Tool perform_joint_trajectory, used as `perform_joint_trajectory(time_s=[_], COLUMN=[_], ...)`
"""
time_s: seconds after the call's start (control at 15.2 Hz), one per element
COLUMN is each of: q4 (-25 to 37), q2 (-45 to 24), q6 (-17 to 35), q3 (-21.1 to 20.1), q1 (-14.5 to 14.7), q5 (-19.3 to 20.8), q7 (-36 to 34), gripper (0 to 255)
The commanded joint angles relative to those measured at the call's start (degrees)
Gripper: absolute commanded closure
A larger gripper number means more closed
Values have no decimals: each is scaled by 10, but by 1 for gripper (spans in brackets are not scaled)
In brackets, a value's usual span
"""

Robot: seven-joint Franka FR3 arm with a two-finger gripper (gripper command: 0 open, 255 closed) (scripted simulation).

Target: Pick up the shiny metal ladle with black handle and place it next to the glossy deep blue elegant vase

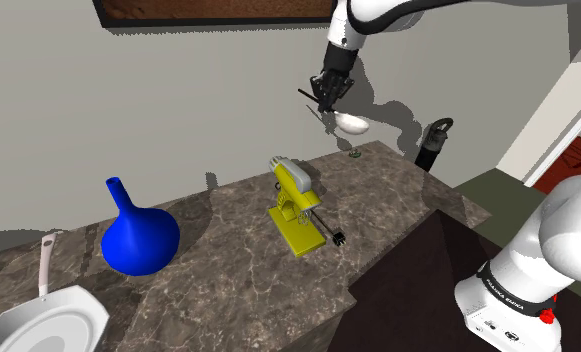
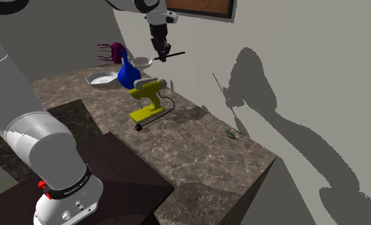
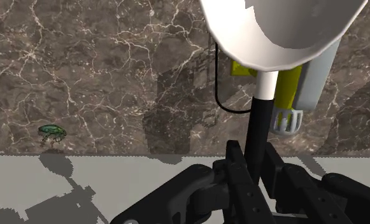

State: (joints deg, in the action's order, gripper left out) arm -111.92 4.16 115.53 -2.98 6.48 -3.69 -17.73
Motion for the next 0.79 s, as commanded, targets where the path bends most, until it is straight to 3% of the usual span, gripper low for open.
perform_joint_trajectory(time_s=[0.0,0.73], q4=[7,122], q2=[-8,-104], q6=[3,-14], q3=[-16,-85], q1=[13,86], q5=[4,43], q7=[-31,-186], gripper=[255,255])
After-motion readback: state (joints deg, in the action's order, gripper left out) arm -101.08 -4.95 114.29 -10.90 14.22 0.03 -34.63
